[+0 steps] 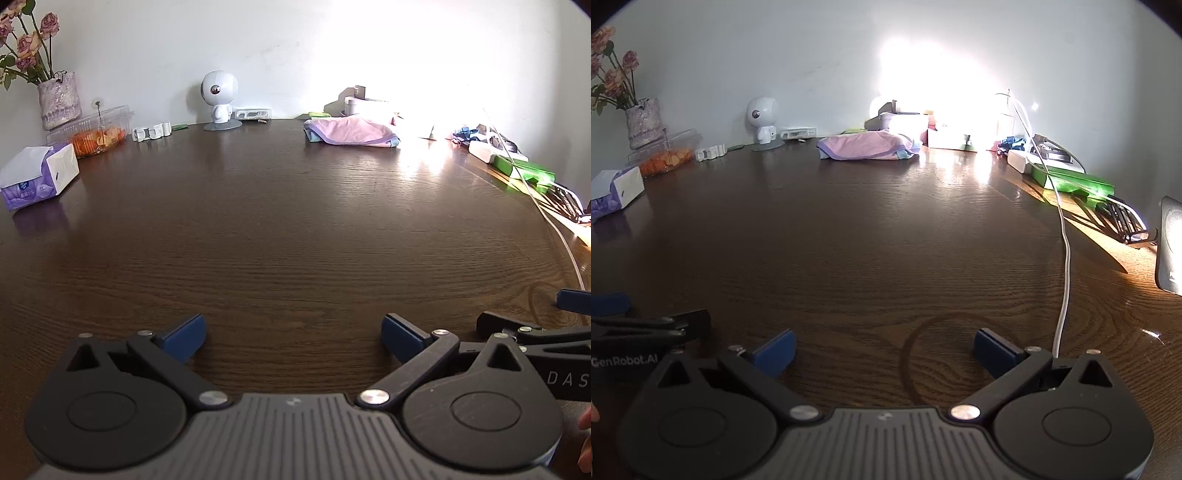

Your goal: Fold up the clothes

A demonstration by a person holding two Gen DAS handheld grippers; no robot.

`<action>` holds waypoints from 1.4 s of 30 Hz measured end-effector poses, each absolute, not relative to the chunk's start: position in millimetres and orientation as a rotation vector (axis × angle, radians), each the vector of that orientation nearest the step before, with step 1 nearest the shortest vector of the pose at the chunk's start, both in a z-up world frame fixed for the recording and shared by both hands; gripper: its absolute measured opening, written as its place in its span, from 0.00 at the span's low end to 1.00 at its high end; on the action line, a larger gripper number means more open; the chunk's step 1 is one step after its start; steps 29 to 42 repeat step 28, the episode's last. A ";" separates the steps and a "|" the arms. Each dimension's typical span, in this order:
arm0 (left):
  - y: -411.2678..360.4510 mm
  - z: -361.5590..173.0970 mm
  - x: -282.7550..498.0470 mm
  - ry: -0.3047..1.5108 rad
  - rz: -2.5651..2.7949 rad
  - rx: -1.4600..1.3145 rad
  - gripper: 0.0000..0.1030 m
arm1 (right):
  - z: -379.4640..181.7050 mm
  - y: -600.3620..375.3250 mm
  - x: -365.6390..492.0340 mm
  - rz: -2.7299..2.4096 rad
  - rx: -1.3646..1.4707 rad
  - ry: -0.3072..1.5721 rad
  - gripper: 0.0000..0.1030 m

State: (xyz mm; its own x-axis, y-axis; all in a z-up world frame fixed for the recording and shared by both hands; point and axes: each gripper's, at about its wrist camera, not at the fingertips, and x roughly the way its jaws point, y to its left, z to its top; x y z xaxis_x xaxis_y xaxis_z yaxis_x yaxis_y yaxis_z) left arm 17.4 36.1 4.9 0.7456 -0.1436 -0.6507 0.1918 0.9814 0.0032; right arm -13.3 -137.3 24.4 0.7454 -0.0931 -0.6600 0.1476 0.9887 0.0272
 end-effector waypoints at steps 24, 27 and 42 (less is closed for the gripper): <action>36.2 4.9 14.7 0.705 -0.190 0.073 0.99 | 22.4 -136.9 -16.0 -0.123 0.077 0.718 1.00; 36.9 5.0 15.3 0.705 -0.192 0.072 0.99 | 22.3 -136.9 -16.5 -0.123 0.077 0.718 1.00; 36.9 5.1 15.6 0.705 -0.192 0.072 0.99 | 22.3 -136.9 -16.5 -0.123 0.077 0.718 1.00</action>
